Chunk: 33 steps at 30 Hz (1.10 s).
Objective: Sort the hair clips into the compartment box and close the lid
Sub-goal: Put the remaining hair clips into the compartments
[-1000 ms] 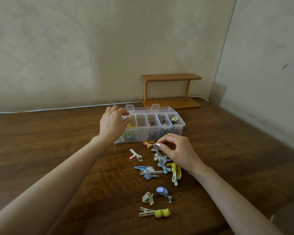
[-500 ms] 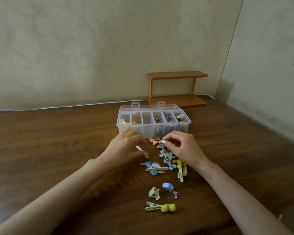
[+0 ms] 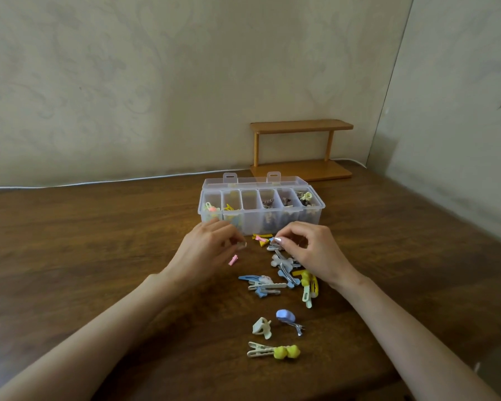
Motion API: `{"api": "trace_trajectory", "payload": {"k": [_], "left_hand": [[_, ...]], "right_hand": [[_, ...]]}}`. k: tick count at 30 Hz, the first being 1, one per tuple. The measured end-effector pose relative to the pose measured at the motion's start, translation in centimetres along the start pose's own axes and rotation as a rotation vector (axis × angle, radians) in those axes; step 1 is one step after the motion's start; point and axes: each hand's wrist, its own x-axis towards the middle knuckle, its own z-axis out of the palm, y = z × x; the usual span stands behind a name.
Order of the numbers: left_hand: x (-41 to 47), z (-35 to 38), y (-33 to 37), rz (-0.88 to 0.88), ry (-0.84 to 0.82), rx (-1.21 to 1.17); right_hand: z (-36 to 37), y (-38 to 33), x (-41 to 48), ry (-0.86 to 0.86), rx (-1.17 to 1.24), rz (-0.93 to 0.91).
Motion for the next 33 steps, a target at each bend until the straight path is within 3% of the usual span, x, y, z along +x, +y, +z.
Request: {"api": "trace_trajectory", "payload": {"k": [8,13,22,28,33], "left_hand": [[1.5,-2.9,-1.4,-0.128,0.356,-0.033],[2.8,-4.1,-3.6,-0.262,0.426,0.062],[4.4,-2.4,-5.8,-0.223,0.333,0.274],[5.2,-1.3,-6.1,-0.292,0.17,0.342],[5.9,-1.7,-6.3,-0.337,-0.059,0.372]], "right_hand": [[-0.2,-0.3,0.0,-0.015,-0.007,0.018],[-0.2,-0.4,0.0,-0.022,-0.001,0.025],[-0.2,-0.4,0.0,-0.04,0.011,0.039],[-0.2,-0.3,-0.1,-0.043,0.026,0.043],[-0.1,-0.2,-0.1,-0.046,0.021,0.037]]}}
